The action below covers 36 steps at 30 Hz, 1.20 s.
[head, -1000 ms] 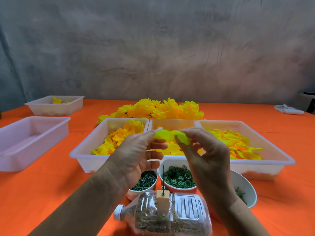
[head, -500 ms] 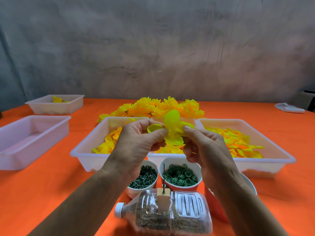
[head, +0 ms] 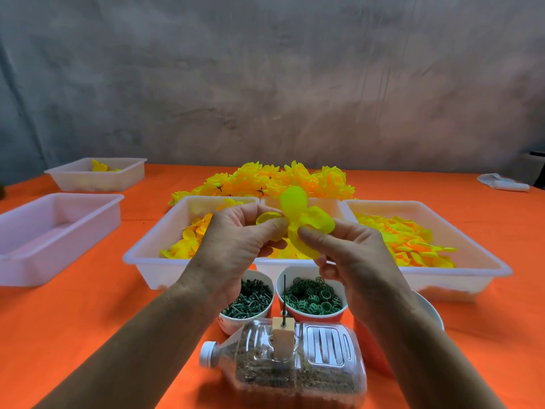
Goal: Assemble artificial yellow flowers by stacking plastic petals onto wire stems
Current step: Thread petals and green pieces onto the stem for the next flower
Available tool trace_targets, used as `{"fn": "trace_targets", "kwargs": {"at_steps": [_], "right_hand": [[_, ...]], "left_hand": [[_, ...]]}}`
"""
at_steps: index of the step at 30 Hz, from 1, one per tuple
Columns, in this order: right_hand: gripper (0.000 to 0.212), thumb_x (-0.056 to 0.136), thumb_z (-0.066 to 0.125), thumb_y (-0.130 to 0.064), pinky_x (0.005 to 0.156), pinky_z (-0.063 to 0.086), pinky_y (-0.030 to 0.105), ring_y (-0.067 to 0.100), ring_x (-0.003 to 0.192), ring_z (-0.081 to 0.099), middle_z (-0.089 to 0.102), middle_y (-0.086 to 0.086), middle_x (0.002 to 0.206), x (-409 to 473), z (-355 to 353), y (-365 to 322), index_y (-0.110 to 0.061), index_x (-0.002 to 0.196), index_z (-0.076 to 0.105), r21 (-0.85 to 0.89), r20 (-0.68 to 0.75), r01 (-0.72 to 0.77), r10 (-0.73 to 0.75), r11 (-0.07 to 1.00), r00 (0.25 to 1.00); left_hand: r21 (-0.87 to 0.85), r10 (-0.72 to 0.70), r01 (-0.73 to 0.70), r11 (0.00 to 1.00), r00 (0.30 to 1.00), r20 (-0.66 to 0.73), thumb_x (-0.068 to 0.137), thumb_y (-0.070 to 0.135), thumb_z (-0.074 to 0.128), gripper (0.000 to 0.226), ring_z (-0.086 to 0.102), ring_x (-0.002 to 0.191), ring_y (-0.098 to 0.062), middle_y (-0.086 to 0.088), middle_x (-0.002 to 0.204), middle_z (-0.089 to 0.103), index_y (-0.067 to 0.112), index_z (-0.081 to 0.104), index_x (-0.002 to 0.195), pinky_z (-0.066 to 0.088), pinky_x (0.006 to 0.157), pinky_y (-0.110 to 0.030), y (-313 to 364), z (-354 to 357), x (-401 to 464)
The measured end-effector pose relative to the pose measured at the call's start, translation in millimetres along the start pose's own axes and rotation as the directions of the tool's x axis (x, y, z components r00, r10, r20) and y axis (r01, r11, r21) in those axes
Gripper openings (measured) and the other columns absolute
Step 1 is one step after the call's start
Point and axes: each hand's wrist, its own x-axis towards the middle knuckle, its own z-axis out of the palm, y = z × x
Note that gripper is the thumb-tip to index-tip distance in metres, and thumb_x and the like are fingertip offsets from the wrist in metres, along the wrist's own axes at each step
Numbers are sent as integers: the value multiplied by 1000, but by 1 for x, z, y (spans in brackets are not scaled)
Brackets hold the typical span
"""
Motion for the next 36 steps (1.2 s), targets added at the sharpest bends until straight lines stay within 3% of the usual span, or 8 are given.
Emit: {"fn": "trace_targets", "kwargs": {"at_steps": [4, 8, 14, 19, 22, 25, 32, 36], "right_hand": [[3, 75, 72, -12, 41, 34, 14, 2, 44, 44, 63, -5, 57, 4, 2, 3, -11, 71, 71, -46, -14, 3, -4, 999, 1000], [18, 78, 68, -1, 44, 39, 9, -1, 45, 53, 67, -4, 57, 4, 5, 5, -13, 64, 70, -27, 32, 35, -34, 999, 999], [12, 77, 67, 2, 49, 42, 10, 1, 49, 55, 66, -5, 58, 4, 6, 9, -9, 72, 67, -45, 135, 146, -139, 988, 981], [9, 77, 71, -1, 64, 47, 30, 18, 65, 57, 67, 11, 69, 4, 0, 16, -8, 71, 69, -154, 79, 207, -197, 966, 977], [13, 77, 71, -1, 68, 46, 33, 18, 66, 56, 67, 9, 69, 3, -2, 20, -10, 68, 71, -182, 66, 216, -208, 959, 976], [12, 79, 71, -4, 68, 46, 30, 15, 67, 58, 70, 7, 69, 1, -4, 22, -12, 71, 73, -203, 112, 220, -201, 954, 973], [9, 69, 70, -19, 57, 51, 23, 14, 58, 62, 70, 4, 65, -8, -7, 22, -12, 72, 74, -102, 170, 92, -73, 991, 983], [10, 69, 70, -19, 61, 53, 25, 17, 65, 64, 71, 9, 72, -14, -8, 23, -12, 74, 74, -90, 198, 52, -34, 995, 980]], "left_hand": [[79, -13, 12, 997, 1000, 18, 78, 9, 70, 12, 61, 55, -6, 5, 59, 66, 17, 66, 70, 45, 50, -13, 0, -8, 3], [122, -24, 21, 992, 999, 23, 78, 4, 70, 13, 57, 59, -7, 2, 63, 66, 14, 66, 70, 44, 54, -13, -3, -13, 3], [162, 36, -51, 985, 995, 96, 79, 2, 69, 9, 57, 57, 1, 6, 62, 66, 9, 67, 73, 43, 56, -10, -7, -14, -2], [286, 108, -102, 953, 994, -3, 73, 9, 77, 15, 59, 74, -16, -12, 83, 70, 18, 70, 83, 52, 74, -36, -16, -19, -10], [499, 320, -230, 835, 942, -103, 70, 14, 81, 19, 57, 68, -11, 2, 76, 66, 26, 67, 74, 49, 68, -26, -21, -20, -21], [552, 422, -320, 770, 904, -64, 68, 16, 82, 21, 57, 63, -10, 10, 67, 63, 27, 65, 65, 48, 61, -23, -25, -14, -35], [480, 373, -302, 823, 926, -57, 70, 29, 79, 13, 55, 59, -11, 5, 65, 63, 21, 71, 65, 47, 58, -25, -29, -9, -45], [500, 337, -264, 825, 940, -59, 69, 17, 81, 13, 54, 59, -3, 8, 65, 63, 24, 71, 66, 44, 58, -14, -35, -9, -50]]}}
